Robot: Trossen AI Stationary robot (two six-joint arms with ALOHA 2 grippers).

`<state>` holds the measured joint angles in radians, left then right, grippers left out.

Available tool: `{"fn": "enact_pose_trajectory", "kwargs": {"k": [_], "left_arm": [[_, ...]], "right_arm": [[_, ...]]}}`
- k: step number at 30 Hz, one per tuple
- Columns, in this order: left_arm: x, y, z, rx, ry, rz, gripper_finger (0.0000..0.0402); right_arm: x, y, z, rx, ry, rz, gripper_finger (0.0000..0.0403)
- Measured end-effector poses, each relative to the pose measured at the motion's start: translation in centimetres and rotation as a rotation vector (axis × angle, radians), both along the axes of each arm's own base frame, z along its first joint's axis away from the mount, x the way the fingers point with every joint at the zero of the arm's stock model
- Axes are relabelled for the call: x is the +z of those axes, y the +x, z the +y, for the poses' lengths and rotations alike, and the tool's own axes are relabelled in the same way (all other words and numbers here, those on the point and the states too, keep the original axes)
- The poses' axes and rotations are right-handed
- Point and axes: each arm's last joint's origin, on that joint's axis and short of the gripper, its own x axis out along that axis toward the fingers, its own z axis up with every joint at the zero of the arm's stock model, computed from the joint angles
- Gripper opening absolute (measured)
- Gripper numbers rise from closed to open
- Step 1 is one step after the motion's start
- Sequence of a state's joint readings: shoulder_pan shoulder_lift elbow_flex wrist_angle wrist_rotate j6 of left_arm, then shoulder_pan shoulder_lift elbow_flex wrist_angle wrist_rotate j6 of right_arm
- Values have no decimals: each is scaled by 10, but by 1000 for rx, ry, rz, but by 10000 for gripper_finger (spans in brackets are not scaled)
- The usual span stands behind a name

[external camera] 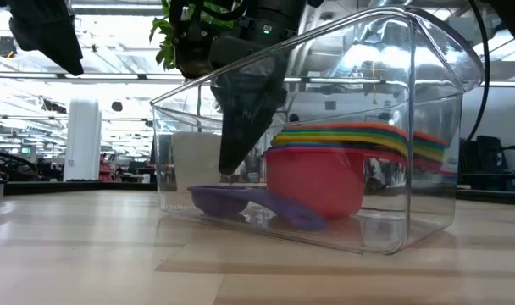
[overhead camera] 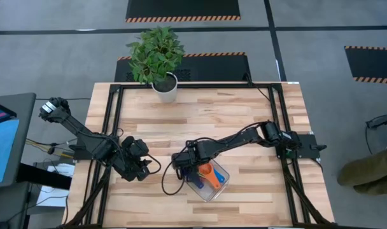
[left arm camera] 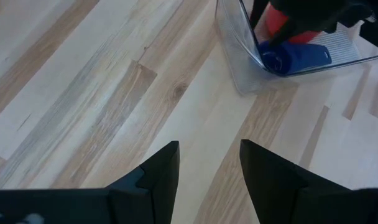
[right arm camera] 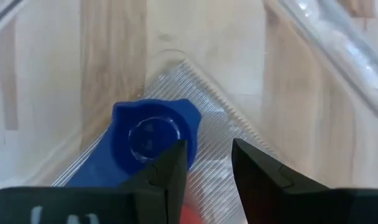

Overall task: Nest measuring cups in basket
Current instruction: Stack the dark blue measuring cup on top of the orange measuring cup

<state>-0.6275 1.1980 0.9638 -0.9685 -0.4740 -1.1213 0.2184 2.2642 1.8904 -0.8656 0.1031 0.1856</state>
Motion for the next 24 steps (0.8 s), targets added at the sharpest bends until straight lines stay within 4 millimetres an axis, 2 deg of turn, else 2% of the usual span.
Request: {"fn": "enact_pose_trajectory", "kwargs": {"k": [5,9,14,24], "left_arm": [[0,0,0,-2,2,1,158],[0,0,0,-5,4,2,158],[0,0,0,-8,6,2,158],[0,0,0,-8,5,3,158]], "right_arm": [[1,2,5,16,28,-25,151],[-8,-1,9,14,37,-30,146],[-16,-4,5,-4,36,-8,142],[-17,-1,4,-11,37,-32,143]]}}
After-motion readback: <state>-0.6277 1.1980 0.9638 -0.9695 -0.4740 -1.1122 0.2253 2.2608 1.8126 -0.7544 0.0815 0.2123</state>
